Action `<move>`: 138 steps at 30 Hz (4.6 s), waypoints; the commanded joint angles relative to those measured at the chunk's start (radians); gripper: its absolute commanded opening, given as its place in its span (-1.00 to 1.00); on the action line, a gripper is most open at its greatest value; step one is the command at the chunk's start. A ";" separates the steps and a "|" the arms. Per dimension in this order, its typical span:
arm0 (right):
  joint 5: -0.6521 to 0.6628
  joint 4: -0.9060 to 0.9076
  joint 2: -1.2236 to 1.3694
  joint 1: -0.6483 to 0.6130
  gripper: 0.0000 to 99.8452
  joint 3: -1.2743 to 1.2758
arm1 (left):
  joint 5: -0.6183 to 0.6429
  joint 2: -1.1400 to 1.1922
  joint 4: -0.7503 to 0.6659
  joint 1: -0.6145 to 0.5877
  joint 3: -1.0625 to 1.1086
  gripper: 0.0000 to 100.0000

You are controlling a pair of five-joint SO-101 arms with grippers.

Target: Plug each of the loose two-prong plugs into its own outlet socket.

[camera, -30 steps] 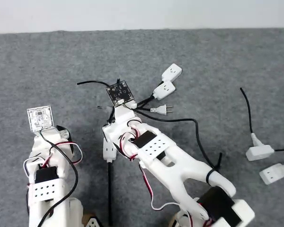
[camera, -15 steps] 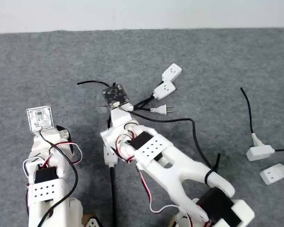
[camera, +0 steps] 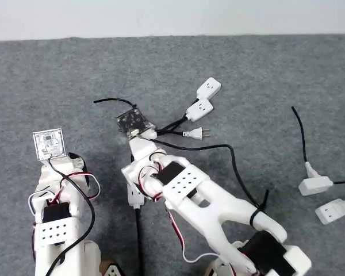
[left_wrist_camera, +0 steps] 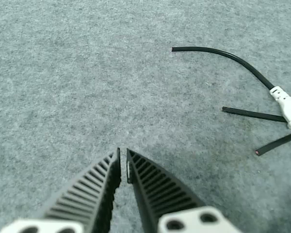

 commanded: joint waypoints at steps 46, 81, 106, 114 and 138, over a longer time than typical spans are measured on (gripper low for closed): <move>-0.087 0.403 0.013 -0.001 -0.98 -0.163 | 0.173 -0.008 -0.106 -0.226 -0.071 -0.97; 0.566 0.111 -0.110 1.659 -0.69 0.031 | -0.049 -0.011 0.061 0.020 -0.035 -0.88; 0.224 0.377 -0.288 1.251 -0.67 0.249 | -0.106 0.585 0.354 0.367 -0.634 -0.58; 0.282 0.326 -0.283 1.237 -0.67 0.295 | -0.103 0.749 0.341 0.600 -0.840 -0.58; 0.319 0.326 -0.283 1.237 -0.67 0.295 | -0.232 1.679 0.347 0.750 -1.778 -0.59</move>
